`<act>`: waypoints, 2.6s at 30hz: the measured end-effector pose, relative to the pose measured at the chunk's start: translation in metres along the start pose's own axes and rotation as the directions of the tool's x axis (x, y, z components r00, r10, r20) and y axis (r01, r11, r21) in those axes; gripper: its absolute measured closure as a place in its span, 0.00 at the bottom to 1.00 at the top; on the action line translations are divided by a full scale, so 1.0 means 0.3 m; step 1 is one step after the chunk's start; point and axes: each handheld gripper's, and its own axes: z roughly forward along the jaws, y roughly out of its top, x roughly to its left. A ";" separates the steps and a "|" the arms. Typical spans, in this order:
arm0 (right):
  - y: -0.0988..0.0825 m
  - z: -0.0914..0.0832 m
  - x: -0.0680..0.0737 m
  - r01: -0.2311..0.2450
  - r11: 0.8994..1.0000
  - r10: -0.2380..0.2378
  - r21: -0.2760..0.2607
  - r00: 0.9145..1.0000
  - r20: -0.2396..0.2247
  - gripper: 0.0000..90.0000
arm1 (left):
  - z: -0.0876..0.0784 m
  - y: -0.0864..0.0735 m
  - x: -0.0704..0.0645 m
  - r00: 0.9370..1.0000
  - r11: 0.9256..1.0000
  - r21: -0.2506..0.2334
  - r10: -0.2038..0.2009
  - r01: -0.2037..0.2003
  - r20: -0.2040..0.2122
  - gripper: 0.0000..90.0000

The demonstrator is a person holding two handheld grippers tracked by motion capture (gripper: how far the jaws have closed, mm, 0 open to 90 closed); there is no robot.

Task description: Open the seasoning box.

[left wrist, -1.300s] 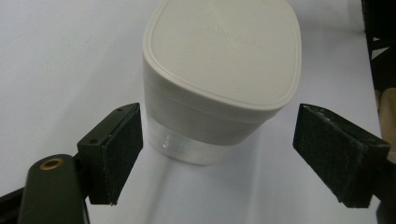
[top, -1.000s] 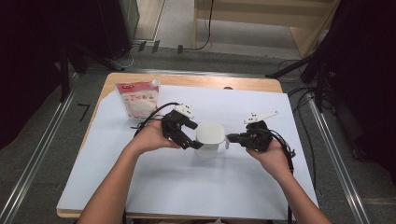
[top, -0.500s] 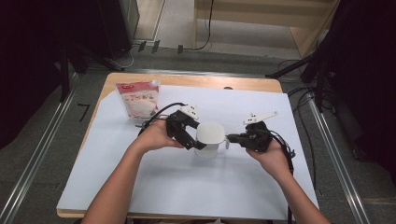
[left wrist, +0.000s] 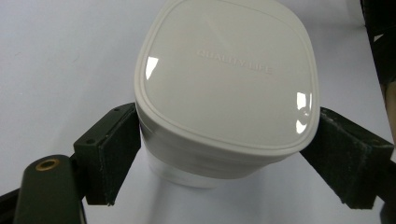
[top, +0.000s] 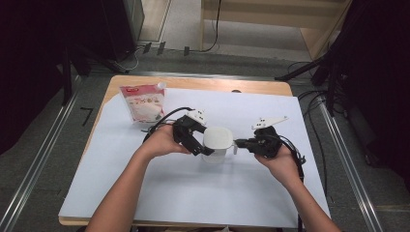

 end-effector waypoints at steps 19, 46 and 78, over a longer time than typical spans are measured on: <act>-0.006 0.004 0.007 0.007 1.000 -0.007 0.006 1.000 0.019 1.00 | 0.012 0.002 -0.008 1.000 1.000 0.021 -0.001 0.002 -0.021 0.17; -0.004 0.006 0.016 0.017 1.000 -0.017 0.012 0.999 0.029 1.00 | -0.020 0.036 -0.030 0.998 0.999 0.042 0.006 -0.004 -0.055 0.18; -0.002 0.009 0.030 0.030 0.999 -0.030 0.014 0.999 0.016 1.00 | -0.078 0.103 -0.072 1.000 0.999 -0.024 0.022 -0.021 0.004 0.47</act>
